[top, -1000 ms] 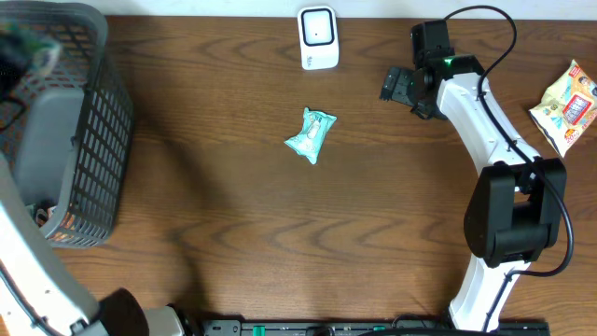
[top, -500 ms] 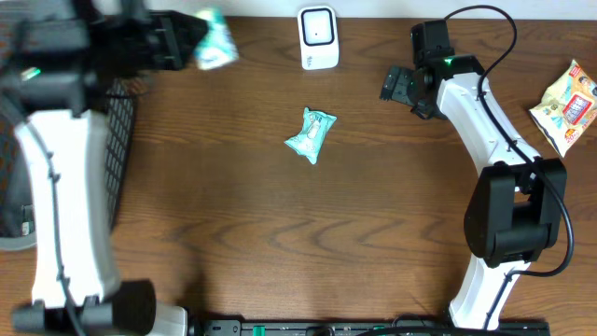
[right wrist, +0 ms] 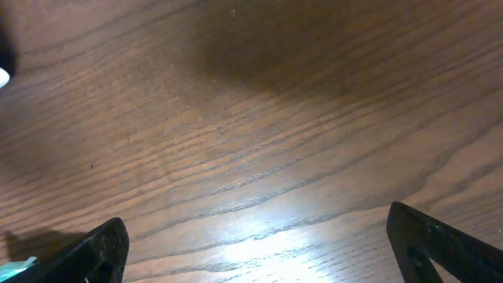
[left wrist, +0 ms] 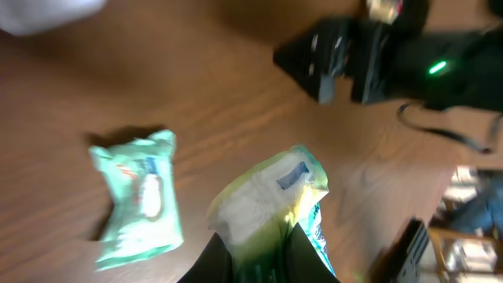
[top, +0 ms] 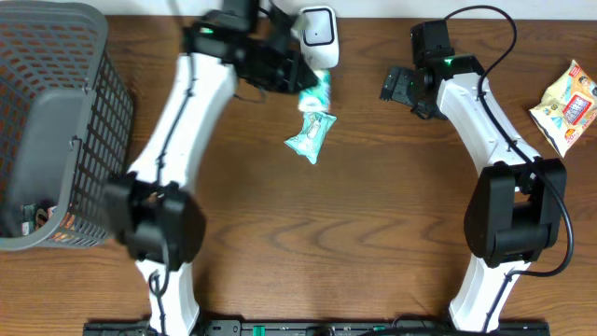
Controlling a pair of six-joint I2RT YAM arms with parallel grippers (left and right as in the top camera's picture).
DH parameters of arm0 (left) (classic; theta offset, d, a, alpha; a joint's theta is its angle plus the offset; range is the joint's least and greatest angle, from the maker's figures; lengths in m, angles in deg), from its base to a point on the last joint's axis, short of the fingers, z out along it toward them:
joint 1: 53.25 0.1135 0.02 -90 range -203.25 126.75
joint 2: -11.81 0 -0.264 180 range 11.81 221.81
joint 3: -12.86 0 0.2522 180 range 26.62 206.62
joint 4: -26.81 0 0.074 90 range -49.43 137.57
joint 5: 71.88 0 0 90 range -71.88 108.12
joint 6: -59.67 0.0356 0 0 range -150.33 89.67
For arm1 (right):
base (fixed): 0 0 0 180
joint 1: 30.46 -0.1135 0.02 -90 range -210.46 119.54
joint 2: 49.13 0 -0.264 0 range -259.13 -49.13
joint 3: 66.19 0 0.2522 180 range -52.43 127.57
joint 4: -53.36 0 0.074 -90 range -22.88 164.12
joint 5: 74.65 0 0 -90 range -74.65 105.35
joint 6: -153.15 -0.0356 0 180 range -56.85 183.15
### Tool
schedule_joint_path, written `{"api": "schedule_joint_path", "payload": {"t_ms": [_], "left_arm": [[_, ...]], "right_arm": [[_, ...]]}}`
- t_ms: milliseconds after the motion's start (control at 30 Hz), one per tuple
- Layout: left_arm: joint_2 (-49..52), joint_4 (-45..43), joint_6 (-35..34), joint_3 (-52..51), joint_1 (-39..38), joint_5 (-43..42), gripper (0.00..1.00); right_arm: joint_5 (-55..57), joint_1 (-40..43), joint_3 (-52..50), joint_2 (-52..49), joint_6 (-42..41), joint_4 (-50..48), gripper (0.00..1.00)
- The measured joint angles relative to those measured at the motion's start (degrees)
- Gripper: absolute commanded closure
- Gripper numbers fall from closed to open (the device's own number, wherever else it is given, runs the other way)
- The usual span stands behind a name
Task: Scan the item barcode
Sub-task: 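Carry the white-green pack to the scanner with the left gripper, then release the pack beside the green pack and lift the left gripper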
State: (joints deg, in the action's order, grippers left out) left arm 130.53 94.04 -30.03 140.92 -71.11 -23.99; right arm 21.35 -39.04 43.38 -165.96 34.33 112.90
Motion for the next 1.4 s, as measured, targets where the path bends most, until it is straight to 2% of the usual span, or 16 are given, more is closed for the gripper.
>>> {"api": "schedule_joint_path", "payload": {"t_ms": [267, 533, 700, 800, 833, 867, 1033, 1233, 1400], "left_arm": [[7.5, -0.3, 0.0, 0.0, -4.9, 0.6, 0.92], [11.6, -1.8, 0.0, 0.0, -7.7, 7.6, 0.92], [12.6, -4.3, -0.3, 0.0, -8.2, 9.2, 0.84], [13.5, -4.5, -0.4, 0.0, -8.6, 9.5, 0.83], [13.9, -4.6, -0.4, 0.0, -8.8, 9.6, 0.74], [14.3, -4.7, -0.2, 0.0, -9.0, 9.8, 0.59], [15.1, -4.7, -0.6, 0.0, -9.3, 11.2, 0.44], [15.1, -4.6, -0.5, 0.0, -9.2, 11.6, 0.41], [14.8, -2.9, -0.5, 1.2, -8.0, 11.8, 0.31]], "right_arm": [[0.0, 0.0, 0.0, 0.0, 0.0, 0.0, 0.01], [0.0, 0.0, 0.0, 0.0, 0.0, 0.0, 0.01], [0.0, 0.0, 0.0, 0.0, 0.0, 0.0, 0.01], [0.0, 0.0, 0.0, 0.0, 0.0, 0.0, 0.01], [0.0, 0.0, 0.0, 0.0, 0.0, 0.0, 0.01], [0.0, 0.0, 0.0, 0.0, 0.0, 0.0, 0.01], [0.0, 0.0, 0.0, 0.0, 0.0, 0.0, 0.01], [0.0, 0.0, 0.0, 0.0, 0.0, 0.0, 0.01], [0.0, 0.0, 0.0, 0.0, 0.0, 0.0, 0.01]]}}
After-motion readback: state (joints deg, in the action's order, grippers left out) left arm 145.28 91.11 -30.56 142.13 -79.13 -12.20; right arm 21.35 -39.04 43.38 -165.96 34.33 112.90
